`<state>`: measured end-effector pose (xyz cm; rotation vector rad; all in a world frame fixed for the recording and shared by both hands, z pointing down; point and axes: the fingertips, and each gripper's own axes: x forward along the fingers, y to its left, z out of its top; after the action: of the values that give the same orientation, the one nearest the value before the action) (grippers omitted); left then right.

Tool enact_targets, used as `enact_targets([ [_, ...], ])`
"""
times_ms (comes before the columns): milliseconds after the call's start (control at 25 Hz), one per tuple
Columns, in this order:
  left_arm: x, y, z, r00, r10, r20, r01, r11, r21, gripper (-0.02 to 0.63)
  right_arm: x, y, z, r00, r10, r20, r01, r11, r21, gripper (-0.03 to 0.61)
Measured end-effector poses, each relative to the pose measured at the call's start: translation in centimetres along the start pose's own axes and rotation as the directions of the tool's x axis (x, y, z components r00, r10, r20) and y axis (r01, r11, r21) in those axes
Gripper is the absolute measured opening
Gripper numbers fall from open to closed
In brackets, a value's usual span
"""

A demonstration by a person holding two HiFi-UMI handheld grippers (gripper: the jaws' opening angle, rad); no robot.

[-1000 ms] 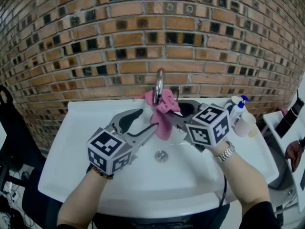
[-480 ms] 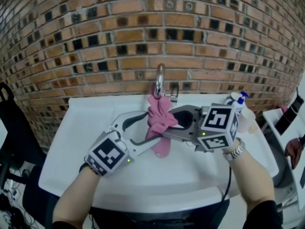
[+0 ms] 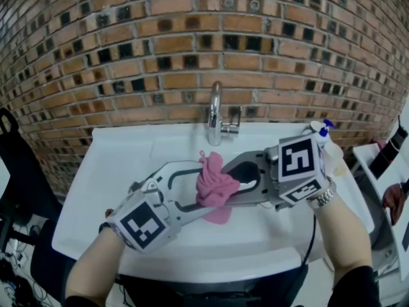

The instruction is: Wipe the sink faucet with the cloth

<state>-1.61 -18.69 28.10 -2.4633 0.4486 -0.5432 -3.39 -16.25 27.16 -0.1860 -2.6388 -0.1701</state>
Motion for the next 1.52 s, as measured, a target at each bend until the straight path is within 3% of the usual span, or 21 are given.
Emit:
enact_targets([
  [120, -0.1, -0.2, -0.1, 1.000, 0.023, -0.010, -0.022, 0.999, 0.025, 0.236, 0.1, 0.0, -0.2, 1.000, -0.016, -0.020, 0.016, 1.000, 0.020, 0.137],
  [280, 0.2, 1.0, -1.9, 0.990, 0.121, -0.074, -0.117, 0.992, 0.050, 0.156, 0.5, -1.9, -0.9, 0.982, -0.168, -0.089, 0.165, 0.986, -0.033, 0.147],
  [360, 0.3, 1.8, -2.7, 0.980, 0.166, -0.109, -0.164, 0.986, 0.029, 0.138, 0.7, -3.0, -1.2, 0.963, -0.248, -0.104, 0.244, 0.968, -0.051, 0.152],
  [480, 0.3, 3.4, -3.5, 0.964, 0.227, -0.137, -0.238, 0.969, -0.067, 0.119, 0.6, -4.7, -1.2, 0.930, -0.362, -0.070, 0.360, 0.932, -0.040, 0.161],
  [640, -0.3, 6.1, -4.4, 0.947, 0.290, -0.136, -0.315, 0.923, -0.222, 0.114, -0.9, -7.6, -1.0, 0.855, -0.518, 0.008, 0.518, 0.855, 0.031, 0.220],
  [840, 0.6, 9.2, -6.5, 0.924, 0.339, -0.178, -0.381, 0.864, -0.330, 0.114, -4.1, -10.7, -1.7, 0.725, -0.681, 0.105, 0.661, 0.731, 0.170, 0.221],
  [1120, 3.6, 12.9, -9.6, 0.895, 0.385, -0.226, -0.445, 0.813, -0.375, 0.112, -7.8, -12.8, -2.3, 0.565, -0.802, 0.194, 0.718, 0.593, 0.364, 0.221],
  [1200, 4.4, 13.9, -10.4, 0.890, 0.393, -0.232, -0.456, 0.797, -0.397, 0.114, -8.8, -13.4, -2.0, 0.517, -0.829, 0.215, 0.718, 0.556, 0.418, 0.195],
  [1280, 5.1, 14.7, -11.2, 0.885, 0.397, -0.241, -0.464, 0.777, -0.426, 0.114, -9.2, -13.6, -1.6, 0.492, -0.837, 0.237, 0.707, 0.544, 0.453, 0.192],
  [1520, 5.8, 16.9, -12.4, 0.878, 0.429, -0.214, -0.475, 0.722, -0.502, 0.113, -10.1, -13.8, -2.1, 0.465, -0.843, 0.269, 0.683, 0.535, 0.498, 0.178],
])
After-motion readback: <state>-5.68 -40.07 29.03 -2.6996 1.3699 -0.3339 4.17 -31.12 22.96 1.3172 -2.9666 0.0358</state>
